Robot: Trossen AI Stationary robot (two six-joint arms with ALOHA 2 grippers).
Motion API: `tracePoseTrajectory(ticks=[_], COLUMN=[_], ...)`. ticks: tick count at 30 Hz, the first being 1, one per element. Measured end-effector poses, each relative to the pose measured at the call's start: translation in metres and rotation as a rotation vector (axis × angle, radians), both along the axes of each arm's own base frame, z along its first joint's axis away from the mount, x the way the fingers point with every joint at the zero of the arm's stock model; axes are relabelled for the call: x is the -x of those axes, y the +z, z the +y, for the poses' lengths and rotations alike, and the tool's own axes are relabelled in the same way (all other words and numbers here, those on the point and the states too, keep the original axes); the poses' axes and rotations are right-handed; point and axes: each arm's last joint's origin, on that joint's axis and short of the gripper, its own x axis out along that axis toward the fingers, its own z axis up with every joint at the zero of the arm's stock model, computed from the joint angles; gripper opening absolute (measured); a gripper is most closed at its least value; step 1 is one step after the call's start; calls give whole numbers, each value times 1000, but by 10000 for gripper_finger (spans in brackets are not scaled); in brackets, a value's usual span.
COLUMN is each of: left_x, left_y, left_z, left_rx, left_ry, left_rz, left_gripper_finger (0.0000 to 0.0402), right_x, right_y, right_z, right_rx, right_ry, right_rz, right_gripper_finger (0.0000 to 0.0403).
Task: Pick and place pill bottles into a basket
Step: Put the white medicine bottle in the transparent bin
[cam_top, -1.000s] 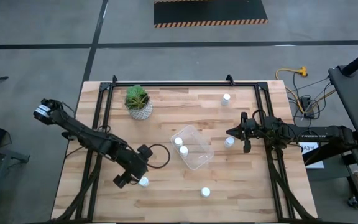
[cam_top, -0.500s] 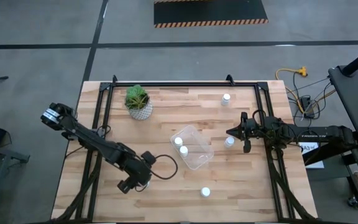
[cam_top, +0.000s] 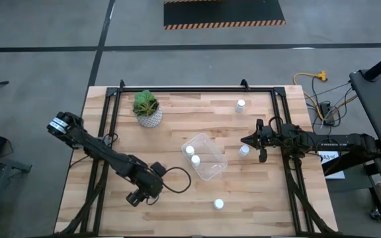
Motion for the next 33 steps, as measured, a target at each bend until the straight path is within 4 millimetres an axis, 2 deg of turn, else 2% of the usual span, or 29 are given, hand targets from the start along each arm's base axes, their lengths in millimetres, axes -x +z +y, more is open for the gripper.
tracePoseTrajectory(ticks=[15,19,26,33], left_x=[-1,-1,-1,-7], left_y=[-6,-7,-6,1], left_z=[0,0,0,-3], left_rx=[-10,-11,-9,19], left_ry=[20,20,22,21], left_rz=[26,25,19,-30], left_gripper_finger=[246,222,142,141], right_x=[0,0,0,0], right_y=[0,0,0,0], right_z=[0,0,0,0], right_rx=[7,7,8,12], right_ry=[1,1,2,3], right_rz=[0,0,1,1], right_gripper_finger=[13,13,13,13])
